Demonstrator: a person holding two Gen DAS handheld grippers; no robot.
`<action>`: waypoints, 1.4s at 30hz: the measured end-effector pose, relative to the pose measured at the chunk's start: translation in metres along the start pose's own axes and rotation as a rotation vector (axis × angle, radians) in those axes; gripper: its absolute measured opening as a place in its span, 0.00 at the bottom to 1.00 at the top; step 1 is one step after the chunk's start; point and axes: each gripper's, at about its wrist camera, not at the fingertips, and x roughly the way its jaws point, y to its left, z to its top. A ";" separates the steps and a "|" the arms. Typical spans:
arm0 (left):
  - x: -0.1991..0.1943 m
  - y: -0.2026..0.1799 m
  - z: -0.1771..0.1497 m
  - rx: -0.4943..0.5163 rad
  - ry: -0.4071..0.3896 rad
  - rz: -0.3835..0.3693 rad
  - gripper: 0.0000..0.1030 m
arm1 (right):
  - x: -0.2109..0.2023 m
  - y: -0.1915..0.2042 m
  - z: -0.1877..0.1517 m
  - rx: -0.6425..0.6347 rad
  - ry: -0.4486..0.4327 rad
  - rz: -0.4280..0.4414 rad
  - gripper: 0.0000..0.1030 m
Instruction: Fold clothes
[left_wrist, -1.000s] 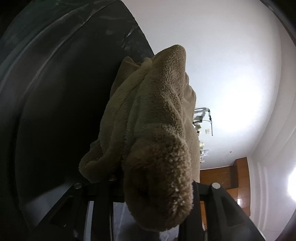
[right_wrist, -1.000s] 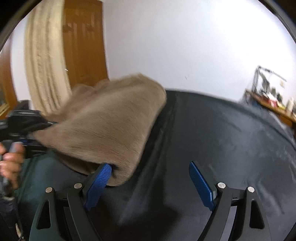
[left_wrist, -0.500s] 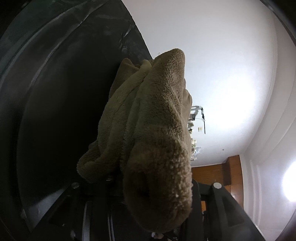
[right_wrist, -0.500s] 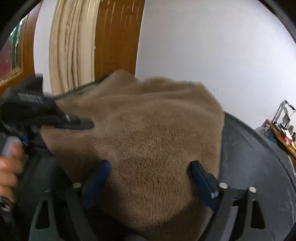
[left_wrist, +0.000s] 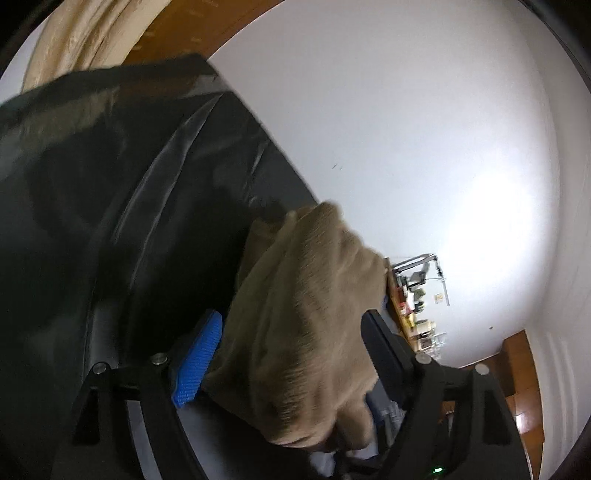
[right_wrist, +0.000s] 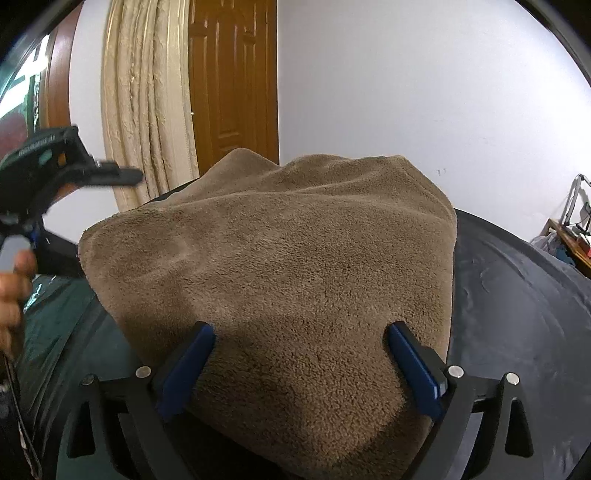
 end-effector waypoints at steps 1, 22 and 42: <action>0.000 -0.009 0.003 0.012 0.010 -0.019 0.79 | 0.001 -0.002 0.000 0.001 -0.002 0.002 0.95; 0.156 0.000 0.014 0.029 0.190 0.021 0.72 | 0.001 -0.004 0.001 0.005 -0.019 0.039 0.99; 0.132 -0.025 0.034 0.150 0.198 0.098 0.75 | 0.003 -0.001 0.001 0.009 -0.018 0.058 0.99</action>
